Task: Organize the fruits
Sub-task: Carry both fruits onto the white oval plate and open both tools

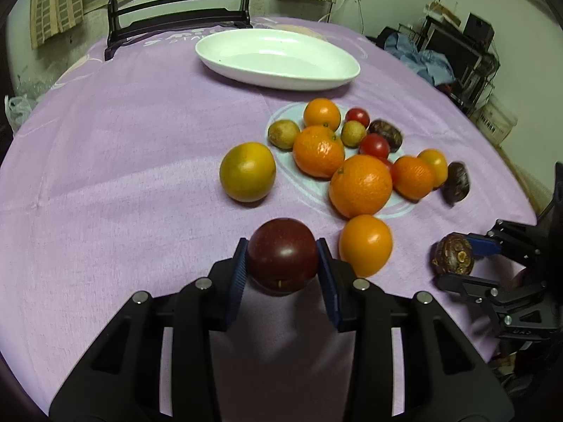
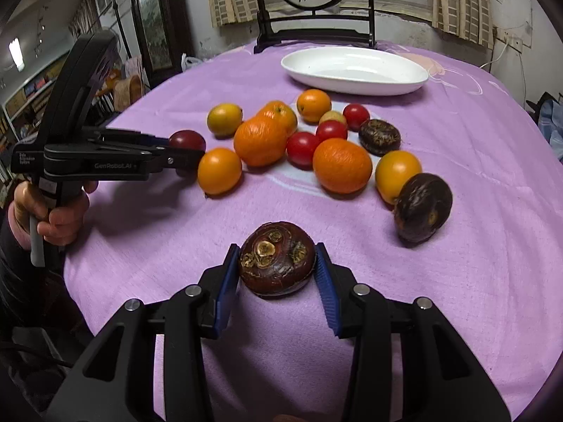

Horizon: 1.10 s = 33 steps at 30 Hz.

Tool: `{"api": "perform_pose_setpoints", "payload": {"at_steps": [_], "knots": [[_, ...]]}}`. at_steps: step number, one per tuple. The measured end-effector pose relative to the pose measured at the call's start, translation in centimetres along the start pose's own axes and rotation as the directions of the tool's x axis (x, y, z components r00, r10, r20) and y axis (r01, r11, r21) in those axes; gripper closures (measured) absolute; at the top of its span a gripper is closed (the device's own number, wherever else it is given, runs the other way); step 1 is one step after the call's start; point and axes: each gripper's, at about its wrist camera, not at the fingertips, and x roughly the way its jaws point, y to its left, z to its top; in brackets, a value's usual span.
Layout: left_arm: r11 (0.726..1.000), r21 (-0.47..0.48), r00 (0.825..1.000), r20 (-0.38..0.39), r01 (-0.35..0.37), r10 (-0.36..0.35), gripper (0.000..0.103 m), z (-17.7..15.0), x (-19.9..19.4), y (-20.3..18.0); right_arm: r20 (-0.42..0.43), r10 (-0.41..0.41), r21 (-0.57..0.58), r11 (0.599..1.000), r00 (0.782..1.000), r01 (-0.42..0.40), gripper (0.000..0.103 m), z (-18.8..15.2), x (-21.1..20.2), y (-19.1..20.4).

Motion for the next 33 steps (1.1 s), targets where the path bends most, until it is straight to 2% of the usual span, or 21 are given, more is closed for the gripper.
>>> {"api": "perform_pose_setpoints", "payload": {"at_steps": [4, 7, 8, 11, 13, 15, 17, 20, 23, 27, 29, 31, 33], "knots": [[0.999, -0.020, 0.997, 0.066, 0.041, -0.040, 0.065, 1.7, -2.0, 0.1, 0.080, 0.106, 0.069, 0.991, 0.991, -0.111, 0.060, 2.4, -2.2, -1.2], [0.999, -0.025, 0.990, 0.136, 0.046, -0.043, 0.065, 5.1, -2.7, -0.2, 0.165, 0.087, 0.090, 0.991, 0.982, -0.103, 0.060, 5.6, -3.3, -2.5], [0.998, -0.028, 0.987, 0.152, 0.052, -0.047, 0.065, 6.4, -2.6, -0.4, 0.200, 0.066, 0.111, 0.990, 0.978, -0.090, 0.060, 7.6, -3.3, -3.3], [0.998, -0.050, 0.982, 0.185, 0.040, -0.030, 0.064, 11.6, -0.5, -0.6, 0.225, 0.040, 0.166, 0.983, 0.973, -0.078, 0.060, 12.3, -1.5, -5.4], [0.997, -0.074, 0.986, 0.169, 0.018, -0.005, 0.064, 14.4, 1.7, -0.4, 0.196, -0.011, 0.193, 0.981, 0.981, -0.028, 0.060, 15.6, 1.1, -6.7], [0.995, -0.103, 0.990, 0.138, 0.010, 0.005, 0.064, 16.6, 3.9, 0.0, 0.149, -0.047, 0.213, 0.977, 0.988, 0.014, 0.060, 17.5, 3.7, -8.0], [0.992, -0.116, 0.991, 0.114, -0.059, 0.072, 0.064, 18.5, 6.3, 0.4, 0.086, -0.073, 0.222, 0.974, 0.994, 0.052, 0.060, 19.0, 6.5, -9.0], [0.987, -0.136, 0.994, 0.063, -0.083, 0.092, 0.064, 19.6, 8.6, 1.4, 0.006, -0.066, 0.233, 0.971, 0.998, 0.063, 0.060, 20.2, 9.5, -10.3], [0.985, -0.132, 0.994, 0.021, -0.108, 0.112, 0.064, 19.8, 10.3, 2.0, -0.039, -0.070, 0.212, 0.974, 0.997, 0.077, 0.060, 20.5, 11.4, -10.3], [0.983, -0.137, 0.992, 0.002, -0.122, 0.123, 0.064, 20.0, 11.4, 2.7, -0.060, -0.086, 0.182, 0.979, 0.994, 0.096, 0.059, 20.8, 12.1, -10.2], [0.981, -0.138, 0.991, 0.008, -0.133, 0.136, 0.058, 19.8, 11.2, 2.8, -0.059, -0.091, 0.179, 0.979, 0.994, 0.100, 0.056, 20.8, 11.9, -10.1], [0.979, -0.147, 0.988, 0.040, -0.143, 0.150, 0.035, 19.8, 9.9, 2.8, -0.050, -0.072, 0.185, 0.979, 0.996, 0.080, 0.049, 20.9, 11.1, -10.2], [0.979, -0.157, 0.986, 0.083, -0.132, 0.146, 0.023, 19.6, 8.1, 2.8, -0.027, -0.060, 0.181, 0.981, 0.998, 0.064, 0.040, 20.7, 9.7, -10.1]]}}
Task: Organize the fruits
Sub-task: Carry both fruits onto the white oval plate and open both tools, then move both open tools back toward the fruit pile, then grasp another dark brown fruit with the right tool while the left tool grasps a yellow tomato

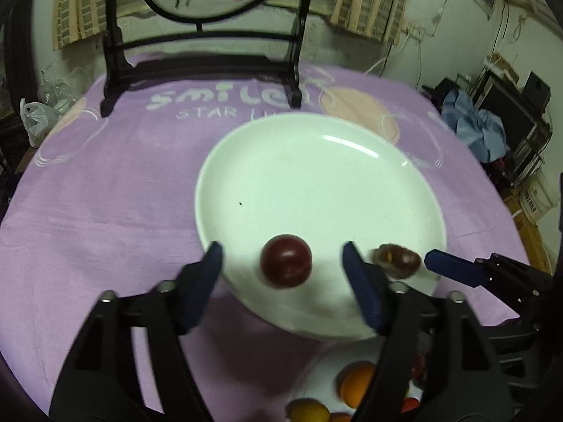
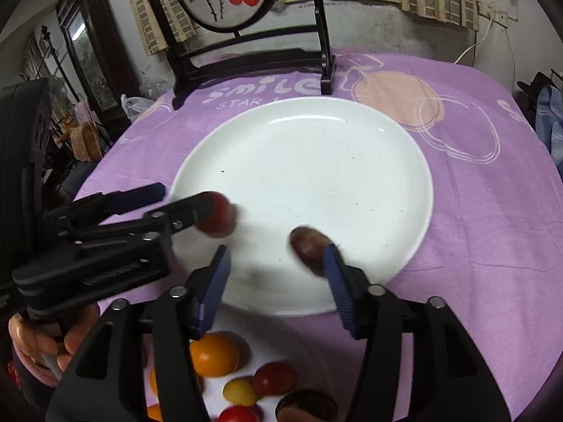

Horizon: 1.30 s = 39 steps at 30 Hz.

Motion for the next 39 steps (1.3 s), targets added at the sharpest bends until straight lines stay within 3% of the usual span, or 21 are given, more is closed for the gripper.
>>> {"api": "perform_pose_setpoints", "payload": {"at_steps": [3, 6, 12, 15, 19, 26, 37, 39], "knots": [[1.000, 0.002, 0.997, 0.077, -0.030, 0.029, 0.009, -0.7, -3.6, 0.3, 0.061, 0.038, -0.005, 0.999, 0.997, -0.038, 0.040, -1.2, -2.5, -0.3], [0.999, 0.004, 0.993, 0.114, -0.042, 0.041, 0.006, -2.4, -6.0, 0.7, 0.062, 0.080, -0.005, 0.997, 0.995, -0.079, 0.040, -3.6, -3.9, -1.3], [0.999, 0.038, 0.998, 0.060, 0.012, -0.014, 0.006, -7.4, -7.9, 1.5, 0.036, 0.068, -0.001, 0.998, 0.997, -0.068, 0.040, -6.7, -5.3, -2.2], [0.994, 0.084, 0.996, 0.038, 0.076, -0.079, 0.006, -10.0, -8.7, 1.6, 0.081, 0.144, -0.039, 0.989, 0.986, -0.141, 0.040, -9.0, -8.0, -2.3], [0.987, 0.141, 0.997, 0.019, 0.076, -0.079, 0.006, -12.7, -8.8, 1.8, 0.110, 0.128, -0.042, 0.991, 0.986, -0.124, 0.040, -13.3, -10.4, -3.1], [0.984, 0.145, 0.995, 0.018, 0.099, -0.103, 0.006, -13.0, -9.0, 1.9, 0.102, 0.098, -0.057, 0.994, 0.990, -0.093, 0.040, -17.8, -12.1, -3.2], [0.989, 0.116, 0.995, 0.003, 0.095, -0.096, 0.006, -13.3, -8.8, 2.9, -0.027, 0.085, -0.057, 0.995, 0.996, -0.086, 0.040, -17.8, -8.9, -3.0], [0.987, 0.121, 0.995, 0.007, 0.102, -0.103, 0.006, -13.4, -9.0, 2.9, -0.032, 0.083, -0.050, 0.995, 0.996, -0.085, 0.053, -17.7, -8.8, -3.1]]}}
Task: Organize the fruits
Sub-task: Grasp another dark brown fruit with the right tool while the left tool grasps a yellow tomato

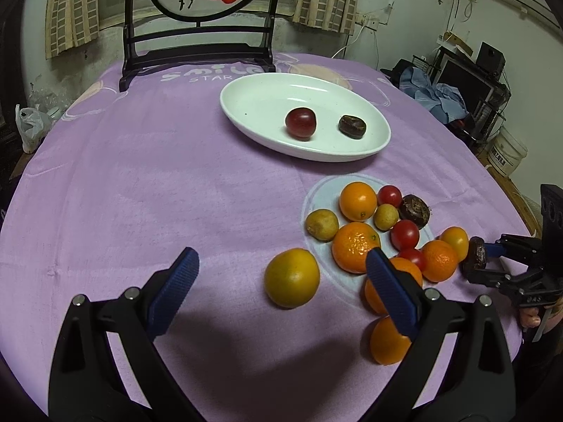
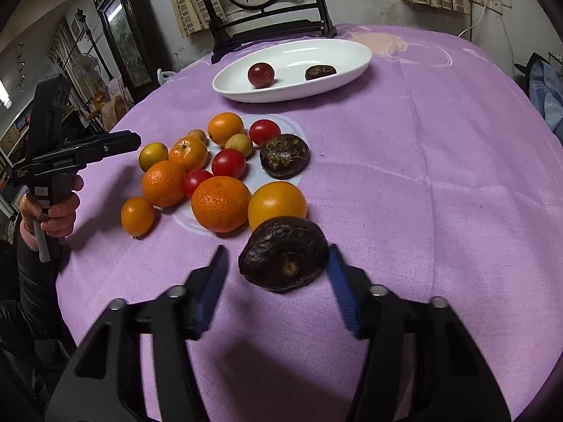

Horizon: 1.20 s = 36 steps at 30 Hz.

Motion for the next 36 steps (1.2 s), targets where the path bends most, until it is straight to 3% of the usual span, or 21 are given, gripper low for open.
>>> {"api": "perform_pose_setpoints", "payload": {"at_steps": [5, 8, 13, 21, 23, 25, 32, 36], "knots": [[0.999, 0.047, 1.000, -0.019, 0.011, -0.010, 0.007, -0.6, 0.3, -0.7, 0.004, 0.037, 0.049, 0.998, 0.999, -0.038, 0.056, -0.2, -0.2, -0.9], [0.996, 0.090, 1.000, -0.022, 0.017, -0.015, 0.012, -0.9, 0.5, -1.4, 0.034, 0.140, 0.090, 0.986, 0.990, -0.142, 0.056, -0.6, -0.6, -1.8], [0.995, 0.095, 0.997, -0.075, 0.007, 0.000, 0.037, -1.1, 1.9, -1.4, 0.097, 0.196, 0.128, 0.970, 0.976, -0.208, 0.056, -0.7, -1.6, -2.7], [0.993, 0.114, 0.994, -0.104, -0.030, 0.042, 0.046, -1.2, 3.2, -1.4, 0.131, 0.240, 0.133, 0.957, 0.962, -0.257, 0.056, -0.8, -2.4, -2.8], [0.994, 0.105, 0.993, -0.115, -0.023, 0.035, 0.052, -1.2, 3.5, -1.3, 0.133, 0.241, 0.137, 0.956, 0.961, -0.258, 0.056, -0.8, -2.4, -2.9], [0.996, 0.086, 0.991, -0.129, -0.013, 0.024, 0.063, -1.2, 3.7, -0.9, 0.133, 0.240, 0.137, 0.956, 0.962, -0.258, 0.056, -0.8, -2.4, -2.8], [0.998, 0.058, 0.994, -0.110, -0.003, 0.010, 0.064, -1.0, 3.2, -0.6, 0.123, 0.216, 0.126, 0.965, 0.969, -0.232, 0.056, -0.8, -2.4, -2.5], [0.999, 0.007, 0.997, -0.059, 0.049, -0.048, 0.065, 0.1, 2.0, -0.1, 0.135, 0.213, 0.106, 0.968, 0.968, -0.227, 0.056, -0.1, -2.5, -1.8]]}}
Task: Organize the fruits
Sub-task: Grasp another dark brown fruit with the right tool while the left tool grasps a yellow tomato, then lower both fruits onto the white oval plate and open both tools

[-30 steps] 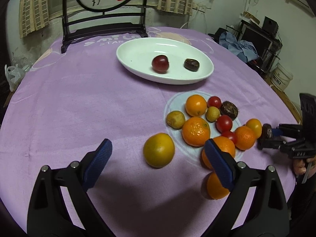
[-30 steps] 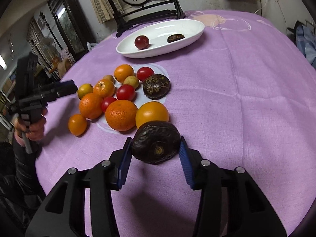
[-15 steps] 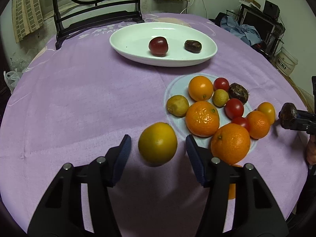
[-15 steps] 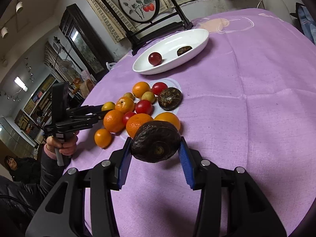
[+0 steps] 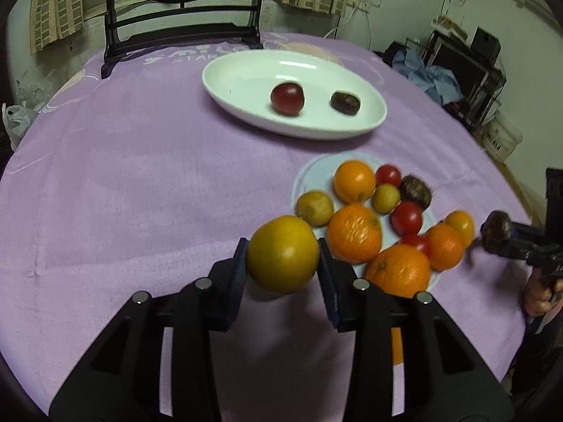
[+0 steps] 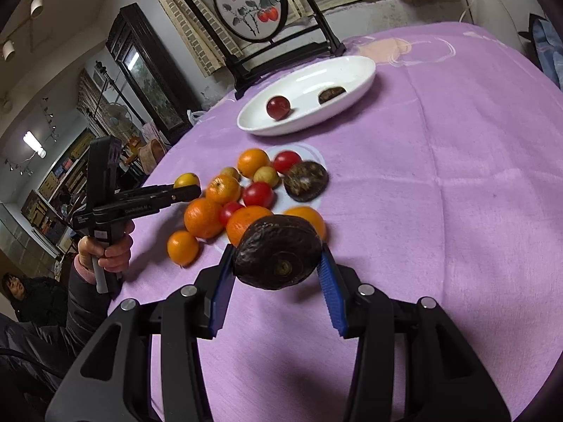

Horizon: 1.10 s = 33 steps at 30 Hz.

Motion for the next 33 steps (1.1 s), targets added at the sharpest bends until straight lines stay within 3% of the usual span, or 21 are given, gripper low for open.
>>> {"api": "perform_pose_setpoints", "payload": {"at_steps": [7, 11, 17, 23, 25, 26, 27, 31, 33], "knots": [[0.998, -0.059, 0.993, 0.119, 0.011, -0.004, 0.065, 6.1, -0.7, -0.9, 0.111, -0.023, -0.055, 0.998, 0.994, 0.029, 0.056, 6.5, 1.3, 3.0], [0.994, -0.112, 0.988, 0.147, -0.022, 0.038, 0.065, 10.3, 1.1, -0.5, 0.184, -0.138, -0.058, 0.987, 0.973, 0.151, 0.056, 11.7, 5.0, 3.3], [0.987, -0.129, 0.990, 0.090, -0.099, 0.111, 0.064, 13.3, 6.1, 0.3, 0.081, -0.230, -0.056, 0.970, 0.970, 0.235, 0.056, 15.0, 12.5, 1.5], [0.983, -0.127, 0.990, 0.032, -0.135, 0.141, 0.064, 13.7, 8.6, 1.0, 0.008, -0.244, -0.090, 0.966, 0.970, 0.244, 0.055, 15.4, 15.2, 1.5], [0.982, -0.133, 0.990, 0.020, -0.136, 0.140, 0.046, 13.5, 8.5, 1.1, 0.002, -0.251, -0.106, 0.963, 0.968, 0.250, 0.046, 15.5, 15.2, 1.8], [0.979, -0.136, 0.987, 0.035, -0.151, 0.157, 0.025, 13.4, 7.9, 1.0, 0.005, -0.258, -0.110, 0.960, 0.966, 0.257, 0.037, 15.5, 14.7, 2.0], [0.976, -0.140, 0.982, 0.064, -0.169, 0.179, 0.018, 13.4, 7.0, 0.8, 0.014, -0.256, -0.108, 0.961, 0.967, 0.256, 0.036, 15.5, 14.0, 2.1], [0.973, -0.128, 0.965, 0.156, -0.194, 0.213, 0.006, 12.5, 2.8, 0.1, 0.072, -0.203, -0.095, 0.973, 0.977, 0.209, 0.030, 15.0, 10.1, 2.3], [0.972, -0.124, 0.958, 0.186, -0.199, 0.219, 0.003, 11.5, 1.2, -0.3, 0.069, -0.155, -0.075, 0.984, 0.985, 0.160, 0.015, 13.9, 8.7, 1.8]]}}
